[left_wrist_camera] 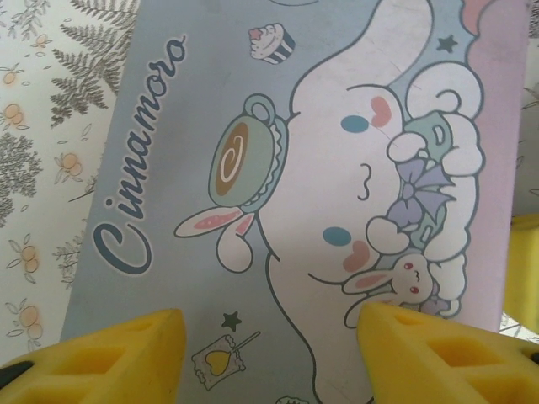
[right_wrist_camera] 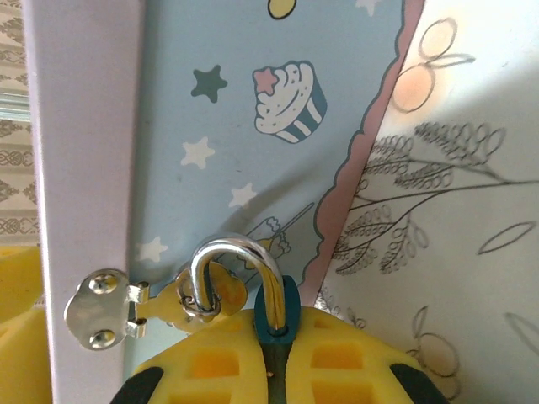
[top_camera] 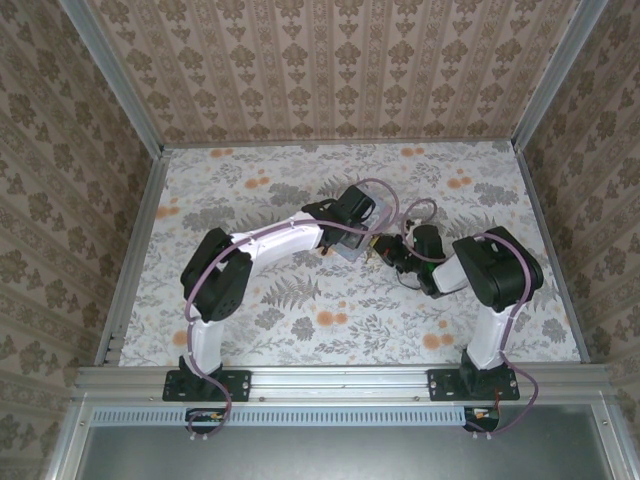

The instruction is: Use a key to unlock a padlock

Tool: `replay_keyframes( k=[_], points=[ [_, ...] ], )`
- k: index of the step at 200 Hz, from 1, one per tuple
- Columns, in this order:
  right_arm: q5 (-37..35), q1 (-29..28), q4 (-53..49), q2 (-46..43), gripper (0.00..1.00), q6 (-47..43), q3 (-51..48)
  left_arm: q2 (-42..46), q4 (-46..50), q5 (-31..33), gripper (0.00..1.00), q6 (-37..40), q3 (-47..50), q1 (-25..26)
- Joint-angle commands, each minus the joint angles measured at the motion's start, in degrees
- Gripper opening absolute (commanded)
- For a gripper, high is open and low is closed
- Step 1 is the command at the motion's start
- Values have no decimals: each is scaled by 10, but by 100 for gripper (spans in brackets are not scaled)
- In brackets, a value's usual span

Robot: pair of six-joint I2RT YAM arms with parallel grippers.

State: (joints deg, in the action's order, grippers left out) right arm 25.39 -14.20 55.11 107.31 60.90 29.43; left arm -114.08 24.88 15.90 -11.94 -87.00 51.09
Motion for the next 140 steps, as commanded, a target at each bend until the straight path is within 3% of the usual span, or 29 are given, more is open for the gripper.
replay_keyframes(
  k=[1,81,113,140],
  points=[
    [-6,30,-96,-15,0,-45,12,-41,93,-17,60,19,27,2],
    [-27,34,-383,-68,0,-184,130,-57,101,-32,56,28,13,3],
    [64,58,-449,-28,0,-220,227,-57,101,-36,54,35,15,6],
    [110,93,-428,-15,0,-208,234,-55,100,-37,53,36,20,7]
  ],
)
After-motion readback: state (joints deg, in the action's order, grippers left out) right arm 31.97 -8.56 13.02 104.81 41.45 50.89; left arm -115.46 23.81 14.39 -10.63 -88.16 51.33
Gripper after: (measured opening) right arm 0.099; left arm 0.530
